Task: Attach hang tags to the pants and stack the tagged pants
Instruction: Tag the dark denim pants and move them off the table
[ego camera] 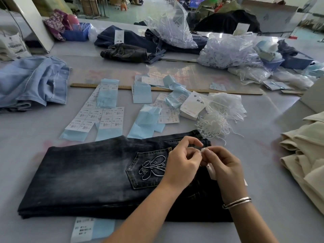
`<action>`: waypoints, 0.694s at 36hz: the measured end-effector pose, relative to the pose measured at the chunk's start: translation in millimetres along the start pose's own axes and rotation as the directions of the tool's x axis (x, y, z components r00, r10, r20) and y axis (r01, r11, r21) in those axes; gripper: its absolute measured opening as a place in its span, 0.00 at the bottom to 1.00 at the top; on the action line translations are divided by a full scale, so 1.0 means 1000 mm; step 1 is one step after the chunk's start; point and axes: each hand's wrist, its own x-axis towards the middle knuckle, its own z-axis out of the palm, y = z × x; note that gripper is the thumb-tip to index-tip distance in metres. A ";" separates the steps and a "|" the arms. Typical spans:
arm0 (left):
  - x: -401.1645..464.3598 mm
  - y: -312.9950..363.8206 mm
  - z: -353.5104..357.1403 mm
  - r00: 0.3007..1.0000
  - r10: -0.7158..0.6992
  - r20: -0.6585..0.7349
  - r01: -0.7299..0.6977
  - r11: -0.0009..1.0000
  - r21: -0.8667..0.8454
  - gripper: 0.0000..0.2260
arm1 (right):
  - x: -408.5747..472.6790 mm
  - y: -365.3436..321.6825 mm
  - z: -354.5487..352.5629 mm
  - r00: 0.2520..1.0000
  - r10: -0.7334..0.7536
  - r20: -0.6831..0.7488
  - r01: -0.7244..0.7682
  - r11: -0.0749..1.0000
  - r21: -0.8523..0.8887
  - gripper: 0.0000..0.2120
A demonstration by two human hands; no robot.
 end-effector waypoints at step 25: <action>0.005 -0.006 -0.003 0.980 -0.182 0.086 0.181 0.983 0.010 0.09 | 0.018 -0.009 -0.020 0.909 -0.261 0.326 0.417 0.577 -0.702 0.05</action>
